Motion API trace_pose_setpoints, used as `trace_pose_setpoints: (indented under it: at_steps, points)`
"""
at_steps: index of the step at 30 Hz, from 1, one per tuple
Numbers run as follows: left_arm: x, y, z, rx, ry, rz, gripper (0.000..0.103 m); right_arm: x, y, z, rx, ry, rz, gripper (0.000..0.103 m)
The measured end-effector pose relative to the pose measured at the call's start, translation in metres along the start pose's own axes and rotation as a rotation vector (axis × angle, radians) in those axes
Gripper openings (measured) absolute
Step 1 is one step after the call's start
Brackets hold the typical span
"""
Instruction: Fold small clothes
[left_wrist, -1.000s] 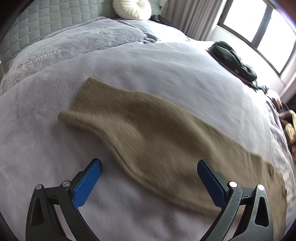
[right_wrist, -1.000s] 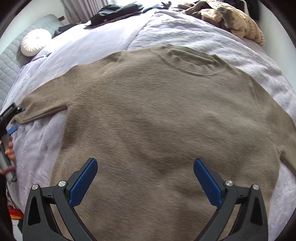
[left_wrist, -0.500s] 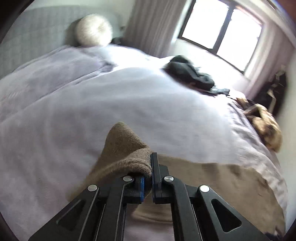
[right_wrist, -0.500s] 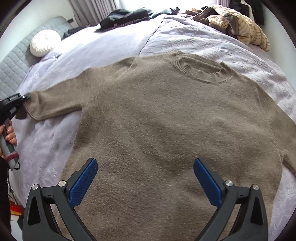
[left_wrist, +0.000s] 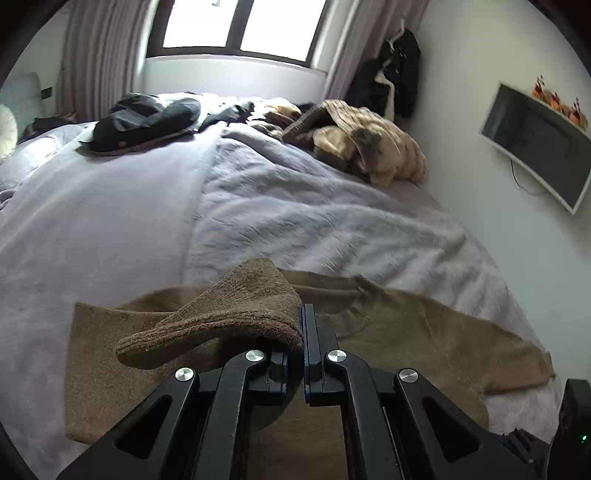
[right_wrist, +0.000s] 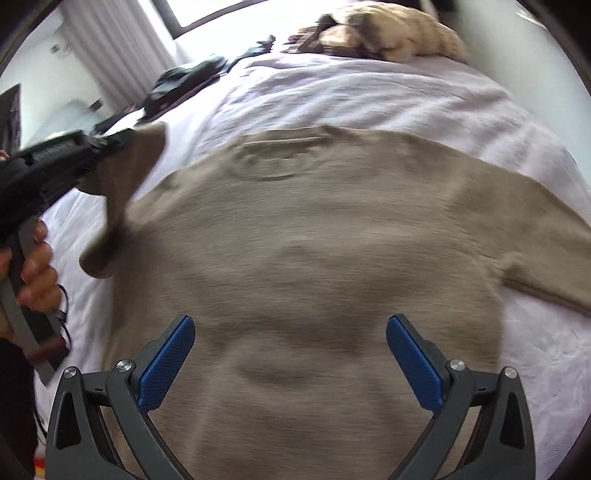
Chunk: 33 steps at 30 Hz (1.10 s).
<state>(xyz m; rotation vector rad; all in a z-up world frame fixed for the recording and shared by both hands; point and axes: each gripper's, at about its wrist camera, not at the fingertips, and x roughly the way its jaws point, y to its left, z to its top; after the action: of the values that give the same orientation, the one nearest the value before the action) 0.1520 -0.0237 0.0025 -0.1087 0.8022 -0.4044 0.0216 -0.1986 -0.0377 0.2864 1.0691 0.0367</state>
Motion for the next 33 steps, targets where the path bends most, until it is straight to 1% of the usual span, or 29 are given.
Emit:
trace_pose_setpoints:
  at_steps: [2,4,7,9,10,11,12,13,14,17,19,20,21,24,25,26,27,30,31,32,33]
  points:
    - [0.025,-0.022,-0.012,0.026,0.063,-0.005,0.006,0.002,-0.02,0.0,0.039,0.009,-0.009,0.103]
    - [0.046,-0.033,-0.028,0.051,0.124,0.024,0.006,0.005,-0.038,-0.001,0.086,0.024,-0.005,0.103]
    - [0.058,-0.036,-0.041,0.089,0.169,0.039,0.007,0.01,-0.06,-0.004,0.15,0.039,0.019,0.103]
    - [0.053,-0.031,-0.046,0.098,0.173,0.051,0.007,0.012,-0.063,-0.002,0.164,0.033,0.042,0.103]
    - [0.046,-0.029,-0.047,0.104,0.162,0.067,0.023,0.012,-0.062,-0.001,0.16,0.025,0.049,0.103]
    - [0.04,-0.025,-0.046,0.106,0.149,0.088,0.067,0.013,-0.061,0.002,0.153,0.018,0.058,0.103]
    - [0.029,-0.021,-0.046,0.102,0.124,0.118,0.093,0.015,-0.056,0.006,0.139,0.017,0.079,0.103]
    - [0.016,-0.016,-0.045,0.097,0.079,0.15,0.102,0.017,-0.051,0.009,0.13,0.019,0.093,0.103]
    - [0.0,-0.011,-0.044,0.1,0.028,0.163,0.102,0.019,-0.043,0.013,0.113,0.016,0.118,0.103]
    - [-0.029,0.011,-0.043,0.102,-0.012,0.19,0.102,0.026,-0.016,0.024,0.047,-0.025,0.176,0.103]
    - [-0.042,0.035,-0.044,0.081,-0.017,0.225,0.102,0.037,0.003,0.033,0.005,0.008,0.169,0.103]
    - [-0.05,0.051,-0.047,0.062,-0.014,0.251,0.102,0.044,0.01,0.038,0.009,0.025,0.152,0.103]
    - [-0.055,0.064,-0.05,0.046,-0.008,0.276,0.102,0.052,0.013,0.042,0.033,0.04,0.153,0.103]
    - [-0.065,0.1,-0.064,0.011,0.021,0.365,0.102,0.07,0.016,0.049,0.102,0.075,0.2,0.103]
    - [-0.067,0.111,-0.071,-0.004,0.036,0.394,0.102,0.075,0.023,0.052,0.09,0.074,0.176,0.103]
    - [-0.067,0.118,-0.077,-0.015,0.049,0.409,0.102,0.079,0.029,0.054,0.058,0.069,0.136,0.103]
    - [-0.067,0.124,-0.083,-0.022,0.064,0.422,0.102,0.083,0.041,0.058,-0.013,0.057,0.052,0.103]
    - [-0.059,0.134,-0.099,-0.009,0.111,0.47,0.102,0.09,0.066,0.065,-0.187,0.011,-0.133,0.101]
    - [-0.053,0.134,-0.101,-0.003,0.124,0.48,0.102,0.094,0.075,0.067,-0.245,0.004,-0.191,0.093]
    - [-0.048,0.134,-0.103,0.0,0.133,0.485,0.102,0.097,0.08,0.069,-0.283,0.004,-0.223,0.075]
    - [-0.044,0.134,-0.105,-0.002,0.139,0.491,0.102,0.101,0.086,0.072,-0.317,0.009,-0.246,0.062]
